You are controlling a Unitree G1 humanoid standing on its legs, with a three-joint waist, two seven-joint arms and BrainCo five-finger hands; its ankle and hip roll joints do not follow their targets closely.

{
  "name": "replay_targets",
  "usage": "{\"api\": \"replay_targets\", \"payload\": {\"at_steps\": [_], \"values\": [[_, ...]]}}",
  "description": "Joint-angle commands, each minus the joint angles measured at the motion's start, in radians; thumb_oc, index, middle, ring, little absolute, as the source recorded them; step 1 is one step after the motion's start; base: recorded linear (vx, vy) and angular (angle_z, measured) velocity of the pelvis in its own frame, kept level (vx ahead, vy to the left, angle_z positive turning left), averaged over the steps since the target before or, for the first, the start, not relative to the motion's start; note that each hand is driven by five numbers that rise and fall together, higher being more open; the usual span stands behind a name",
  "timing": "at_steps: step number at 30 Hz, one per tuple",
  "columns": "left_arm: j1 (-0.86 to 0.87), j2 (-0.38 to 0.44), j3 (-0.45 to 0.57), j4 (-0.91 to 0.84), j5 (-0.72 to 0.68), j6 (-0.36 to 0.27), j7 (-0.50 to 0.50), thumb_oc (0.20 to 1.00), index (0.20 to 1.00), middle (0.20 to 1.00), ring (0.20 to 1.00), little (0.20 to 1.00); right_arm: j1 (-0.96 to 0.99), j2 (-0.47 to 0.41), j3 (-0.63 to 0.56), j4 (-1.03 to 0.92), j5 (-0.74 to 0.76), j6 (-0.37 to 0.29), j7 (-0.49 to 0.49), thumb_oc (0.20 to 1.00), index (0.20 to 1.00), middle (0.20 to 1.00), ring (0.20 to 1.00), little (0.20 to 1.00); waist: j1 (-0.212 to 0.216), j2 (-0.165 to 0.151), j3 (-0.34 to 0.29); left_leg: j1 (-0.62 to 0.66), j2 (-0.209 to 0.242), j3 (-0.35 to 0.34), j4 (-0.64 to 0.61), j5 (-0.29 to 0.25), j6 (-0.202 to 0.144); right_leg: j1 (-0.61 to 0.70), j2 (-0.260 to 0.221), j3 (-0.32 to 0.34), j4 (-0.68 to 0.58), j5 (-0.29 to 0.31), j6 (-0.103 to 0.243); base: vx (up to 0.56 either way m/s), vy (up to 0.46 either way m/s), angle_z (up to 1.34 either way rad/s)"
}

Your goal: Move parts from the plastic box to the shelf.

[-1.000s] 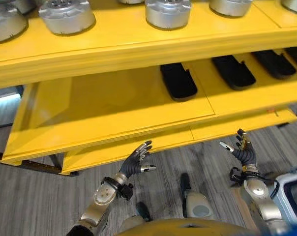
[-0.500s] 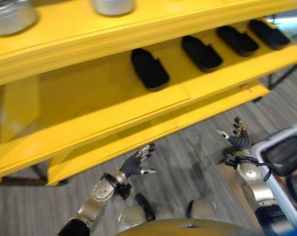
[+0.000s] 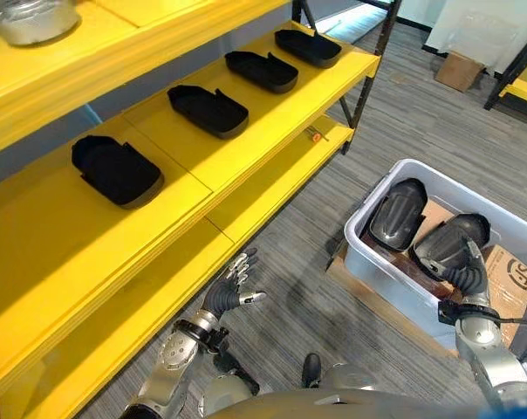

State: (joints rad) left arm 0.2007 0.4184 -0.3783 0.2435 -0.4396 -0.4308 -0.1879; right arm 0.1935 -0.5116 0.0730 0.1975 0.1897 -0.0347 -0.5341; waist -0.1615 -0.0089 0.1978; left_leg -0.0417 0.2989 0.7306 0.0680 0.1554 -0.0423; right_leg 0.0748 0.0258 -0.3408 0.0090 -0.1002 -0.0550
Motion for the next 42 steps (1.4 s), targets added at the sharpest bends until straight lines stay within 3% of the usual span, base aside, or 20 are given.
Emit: {"api": "replay_targets", "payload": {"at_steps": [1, 3, 6, 7, 8, 9, 10, 11, 12, 13, 17, 18, 19, 20, 28, 33, 34, 37, 42], "values": [[-0.022, 0.009, 0.041, -0.083, 0.035, -0.084, 0.028, 1.0, 1.0, 1.0, 1.0, 1.0, -0.058, 0.011, -0.096, 0.019, -0.053, -0.078, -0.086, 1.0, 1.0, 1.0, 1.0, 1.0, -0.006, -0.032, 0.035, -0.056, 0.021, -0.004, 0.017, 0.055, -0.064, 0.03, -0.068, 0.004, 0.056, 0.025, 0.052, -0.08, -0.293, -0.1], [-0.032, 0.012, 0.034, -0.093, 0.046, -0.085, 0.039, 1.0, 1.0, 1.0, 1.0, 1.0, -0.055, 0.012, -0.106, 0.033, -0.053, -0.078, -0.095, 1.0, 1.0, 1.0, 1.0, 1.0, -0.014, -0.026, 0.036, -0.052, 0.027, -0.025, 0.008, 0.075, -0.077, 0.024, -0.059, 0.015, 0.057, 0.028, 0.048, -0.06, -0.227, -0.26], [-0.052, 0.017, 0.027, -0.106, 0.036, -0.079, 0.036, 1.0, 1.0, 1.0, 1.0, 1.0, -0.062, 0.008, -0.108, 0.05, -0.053, -0.084, -0.086, 1.0, 1.0, 1.0, 1.0, 1.0, -0.009, -0.019, 0.032, -0.054, 0.018, -0.115, -0.009, 0.089, -0.092, 0.018, -0.053, 0.051, 0.046, 0.036, 0.051, -0.03, -0.149, -0.46], [-0.061, 0.016, 0.022, -0.107, 0.038, -0.074, 0.039, 1.0, 1.0, 1.0, 1.0, 1.0, -0.066, 0.004, -0.1, 0.055, -0.047, -0.09, -0.071, 1.0, 1.0, 1.0, 1.0, 1.0, -0.001, -0.016, 0.03, -0.059, 0.004, -0.199, -0.01, 0.099, -0.1, 0.017, -0.05, 0.088, 0.035, 0.043, 0.05, 0.0, -0.058, -0.51], [-0.062, 0.015, 0.021, -0.106, 0.038, -0.074, 0.04, 1.0, 1.0, 1.0, 1.0, 1.0, -0.067, 0.004, -0.1, 0.056, -0.046, -0.091, -0.07, 1.0, 1.0, 1.0, 1.0, 1.0, -0.002, -0.016, 0.031, -0.06, 0.004, -0.201, -0.01, 0.1, -0.101, 0.018, -0.05, 0.086, 0.033, 0.044, 0.05, -0.04, -0.032, -0.86], [-0.068, 0.013, 0.018, -0.102, 0.043, -0.078, 0.062, 1.0, 1.0, 1.0, 1.0, 1.0, -0.079, 0.001, -0.086, 0.061, -0.047, -0.098, -0.053, 1.0, 1.0, 1.0, 1.0, 1.0, 0.013, -0.011, 0.031, -0.073, -0.006, -0.289, -0.014, 0.111, -0.08, 0.005, -0.045, 0.122, 0.026, 0.065, 0.043, -0.05, 0.0, -0.83], [-0.068, 0.013, 0.018, -0.102, 0.043, -0.078, 0.062, 1.0, 1.0, 1.0, 1.0, 1.0, -0.079, 0.001, -0.086, 0.061, -0.047, -0.098, -0.053, 1.0, 1.0, 1.0, 1.0, 1.0, 0.013, -0.011, 0.031, -0.073, -0.006, -0.289, -0.014, 0.111, -0.08, 0.005, -0.045, 0.122, 0.026, 0.065, 0.043, 0.11, 0.013, -0.85], [-0.071, 0.005, 0.017, -0.078, 0.076, -0.099, 0.162, 1.0, 1.0, 1.0, 1.0, 1.0, -0.124, -0.002, -0.007, 0.061, -0.033, -0.123, 0.01, 1.0, 1.0, 1.0, 1.0, 1.0, 0.067, -0.027, 0.026, -0.066, -0.107, -0.689, 0.007, 0.03, -0.028, -0.009, -0.06, 0.331, 0.041, 0.07, 0.035, 0.17, -0.006, -1.24], [-0.069, 0.005, 0.026, -0.08, 0.086, -0.102, 0.166, 1.0, 1.0, 1.0, 1.0, 1.0, -0.128, 0.002, 0.008, 0.051, -0.004, -0.128, 0.028, 1.0, 1.0, 1.0, 1.0, 1.0, 0.069, -0.02, 0.022, -0.06, -0.183, -0.708, 0.032, -0.044, -0.002, -0.019, -0.059, 0.361, 0.03, 0.086, 0.038, 0.2, -0.006, -2.76], [-0.069, 0.005, 0.029, -0.083, 0.1, -0.107, 0.164, 1.0, 1.0, 1.0, 1.0, 1.0, -0.127, 0.014, 0.015, 0.051, 0.009, -0.136, 0.036, 1.0, 1.0, 1.0, 1.0, 1.0, 0.069, -0.009, 0.024, -0.063, -0.238, -0.705, 0.028, -0.072, 0.014, -0.018, -0.05, 0.374, 0.016, 0.1, 0.041, 0.06, -0.005, -2.72], [-0.093, 0.004, 0.012, -0.057, 0.156, -0.124, 0.141, 1.0, 1.0, 1.0, 1.0, 1.0, -0.136, 0.064, 0.043, 0.044, 0.035, -0.127, 0.022, 1.0, 1.0, 1.0, 1.0, 1.0, 0.062, 0.021, 0.022, -0.05, -0.318, -0.626, -0.04, -0.065, 0.041, -0.001, -0.035, 0.341, -0.012, 0.124, 0.062, 0.11, 0.041, -0.39], [-0.096, 0.004, 0.007, -0.056, 0.161, -0.124, 0.147, 1.0, 1.0, 1.0, 1.0, 1.0, -0.14, 0.073, 0.05, 0.043, 0.034, -0.124, 0.021, 1.0, 1.0, 1.0, 1.0, 1.0, 0.067, 0.023, 0.022, -0.055, -0.324, -0.641, -0.05, -0.057, 0.044, 0.001, -0.031, 0.345, -0.01, 0.123, 0.061, 0.22, 0.085, 0.06], [-0.098, 0.001, -0.014, -0.052, 0.189, -0.132, 0.18, 1.0, 1.0, 1.0, 1.0, 1.0, -0.165, 0.101, 0.081, 0.048, 0.04, -0.113, 0.03, 1.0, 1.0, 1.0, 1.0, 1.0, 0.093, 0.026, 0.022, -0.081, -0.345, -0.743, -0.064, -0.033, 0.054, 0.004, -0.012, 0.391, 0.007, 0.114, 0.05, 0.25, 0.115, -0.36], [-0.103, -0.003, -0.024, -0.044, 0.21, -0.137, 0.198, 1.0, 1.0, 1.0, 1.0, 1.0, -0.179, 0.113, 0.098, 0.055, 0.044, -0.109, 0.037, 1.0, 1.0, 1.0, 1.0, 1.0, 0.105, 0.023, 0.021, -0.086, -0.354, -0.763, -0.055, -0.036, 0.057, 0.006, -0.007, 0.41, 0.013, 0.107, 0.048, 0.26, 0.139, -0.92], [-0.177, -0.013, -0.066, 0.003, 0.271, -0.105, 0.259, 1.0, 1.0, 1.0, 1.0, 1.0, -0.204, 0.131, 0.169, 0.04, 0.018, -0.065, 0.089, 1.0, 1.0, 1.0, 1.0, 1.0, 0.087, 0.013, -0.035, 0.012, -0.35, -0.689, -0.127, -0.071, 0.09, -0.018, -0.012, 0.376, 0.016, 0.11, 0.068, 0.17, 0.172, -0.45], [-0.189, -0.011, -0.077, 0.001, 0.289, -0.091, 0.273, 1.0, 1.0, 1.0, 1.0, 1.0, -0.222, 0.147, 0.183, 0.042, 0.023, -0.054, 0.072, 1.0, 1.0, 1.0, 1.0, 1.0, 0.092, 0.01, -0.039, 0.044, -0.341, -0.617, -0.137, -0.09, 0.102, -0.039, -0.024, 0.299, 0.078, 0.08, 0.075, 0.07, 0.095, 0.05], [-0.191, -0.013, -0.08, 0.006, 0.303, -0.095, 0.282, 1.0, 1.0, 1.0, 1.0, 1.0, -0.234, 0.156, 0.191, 0.045, 0.018, -0.046, 0.067, 1.0, 1.0, 1.0, 1.0, 1.0, 0.101, 0.009, -0.034, 0.053, -0.327, -0.583, -0.138, -0.092, 0.101, -0.049, -0.037, 0.249, 0.114, 0.066, 0.08, 0.03, 0.052, 0.01], [-0.194, -0.014, -0.085, 0.011, 0.307, -0.098, 0.298, 1.0, 1.0, 1.0, 1.0, 1.0, -0.254, 0.166, 0.207, 0.061, 0.012, -0.051, 0.072, 1.0, 1.0, 1.0, 1.0, 1.0, 0.113, 0.007, -0.019, 0.074, -0.308, -0.543, -0.14, -0.095, 0.098, -0.071, -0.073, 0.191, 0.148, 0.08, 0.101, 0.0, -0.016, -0.2], [-0.19, -0.002, -0.091, -0.009, 0.297, -0.061, 0.292, 1.0, 1.0, 1.0, 1.0, 1.0, -0.262, 0.187, 0.188, 0.092, 0.011, -0.063, 0.07, 1.0, 1.0, 1.0, 1.0, 1.0, 0.112, 0.003, -0.014, 0.114, -0.296, -0.545, -0.147, -0.112, 0.1, -0.067, -0.158, 0.223, 0.07, 0.164, 0.163, 0.07, -0.11, -0.27]]}}
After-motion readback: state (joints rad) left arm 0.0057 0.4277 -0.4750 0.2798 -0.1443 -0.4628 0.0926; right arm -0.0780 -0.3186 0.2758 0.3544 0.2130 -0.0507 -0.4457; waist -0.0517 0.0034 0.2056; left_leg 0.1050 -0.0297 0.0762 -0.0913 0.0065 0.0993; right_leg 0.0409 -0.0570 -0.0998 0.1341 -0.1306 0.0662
